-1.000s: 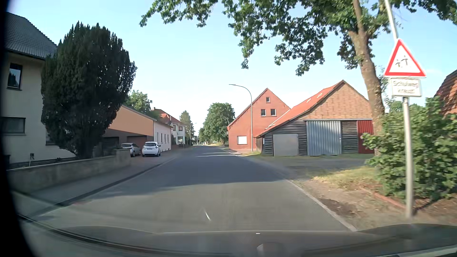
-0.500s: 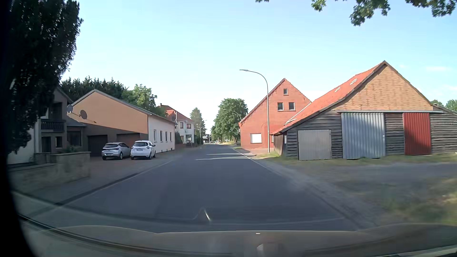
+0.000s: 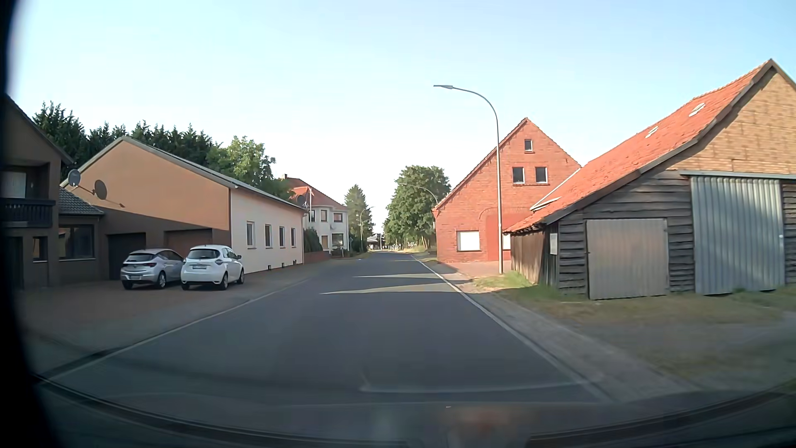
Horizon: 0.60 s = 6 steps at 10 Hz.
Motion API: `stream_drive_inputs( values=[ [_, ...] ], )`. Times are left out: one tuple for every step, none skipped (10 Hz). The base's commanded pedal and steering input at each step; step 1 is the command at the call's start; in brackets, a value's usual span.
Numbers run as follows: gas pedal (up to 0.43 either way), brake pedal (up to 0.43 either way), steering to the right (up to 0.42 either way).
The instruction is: Follow the waypoints while adhering to traffic rules and regulations
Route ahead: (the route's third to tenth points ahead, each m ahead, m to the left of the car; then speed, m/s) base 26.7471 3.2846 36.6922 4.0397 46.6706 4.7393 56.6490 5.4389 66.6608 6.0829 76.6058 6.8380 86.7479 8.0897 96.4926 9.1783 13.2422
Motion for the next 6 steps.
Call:
stream_drive_inputs(
  values=[
    [0.157, 0.006, -0.025],
    [0.157, 0.006, -0.025],
    [0.157, 0.006, -0.025],
    [0.157, 0.006, -0.023],
    [0.157, 0.006, -0.021],
    [0.157, 0.006, -0.021]
  ],
)
